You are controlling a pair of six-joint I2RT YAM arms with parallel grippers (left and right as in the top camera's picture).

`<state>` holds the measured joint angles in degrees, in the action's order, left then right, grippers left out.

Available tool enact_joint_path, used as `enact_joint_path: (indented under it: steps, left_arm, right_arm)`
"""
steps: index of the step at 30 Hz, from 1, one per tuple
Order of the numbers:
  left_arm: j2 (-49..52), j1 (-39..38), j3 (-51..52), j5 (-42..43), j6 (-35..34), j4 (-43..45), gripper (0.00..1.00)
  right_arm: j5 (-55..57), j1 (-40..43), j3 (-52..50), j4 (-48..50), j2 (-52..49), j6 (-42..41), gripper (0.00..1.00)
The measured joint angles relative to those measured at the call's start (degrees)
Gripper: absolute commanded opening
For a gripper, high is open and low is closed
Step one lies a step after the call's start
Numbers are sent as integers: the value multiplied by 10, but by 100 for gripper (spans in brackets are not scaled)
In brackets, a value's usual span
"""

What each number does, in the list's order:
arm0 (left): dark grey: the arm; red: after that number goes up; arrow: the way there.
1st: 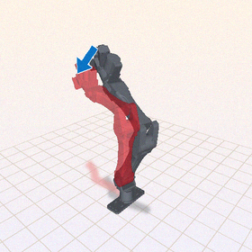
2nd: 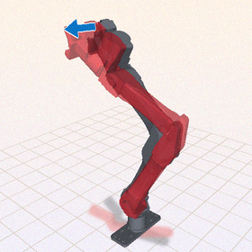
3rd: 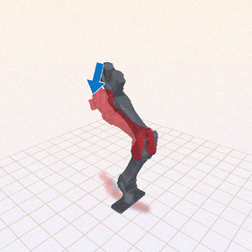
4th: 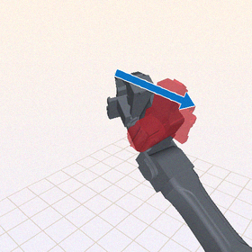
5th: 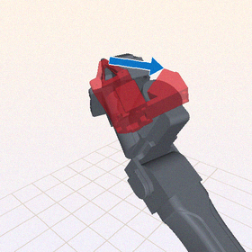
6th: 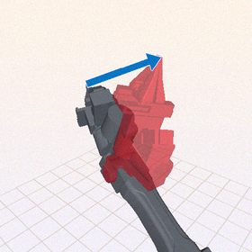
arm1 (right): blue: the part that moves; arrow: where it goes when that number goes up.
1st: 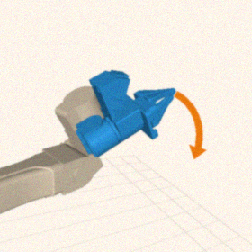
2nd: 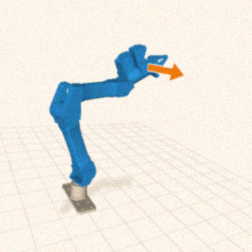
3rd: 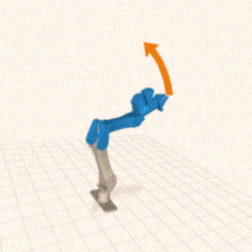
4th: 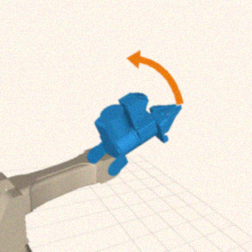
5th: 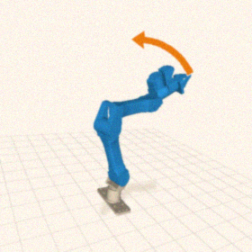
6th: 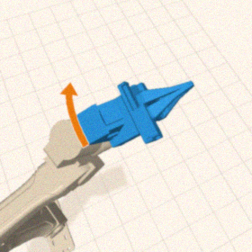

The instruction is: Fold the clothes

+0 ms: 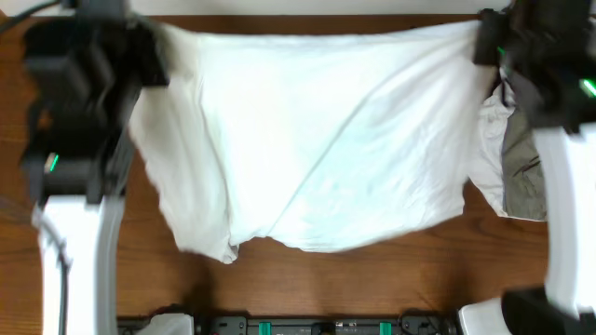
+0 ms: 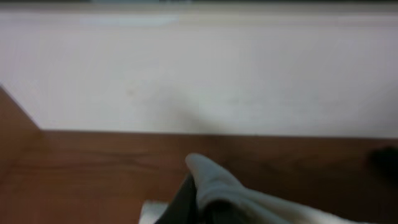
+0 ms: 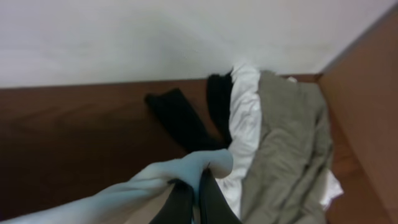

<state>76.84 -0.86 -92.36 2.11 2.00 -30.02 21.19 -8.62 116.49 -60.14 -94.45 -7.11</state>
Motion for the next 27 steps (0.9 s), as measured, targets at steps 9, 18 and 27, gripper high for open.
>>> enact_joint_path:
  steps: [9,18,27]
  left_arm:
    - [139,0,8,0,7,240,6]
    - [85,-3,-118,19,9,164,6]
    - [35,-3,-136,96,8,-252,6]
  right_arm:
    - [-5,17,-2,151,-104,0,5]
    - [-33,77,115,104,-30,-10,4]
    - [-34,81,97,-192,-17,-14,1]
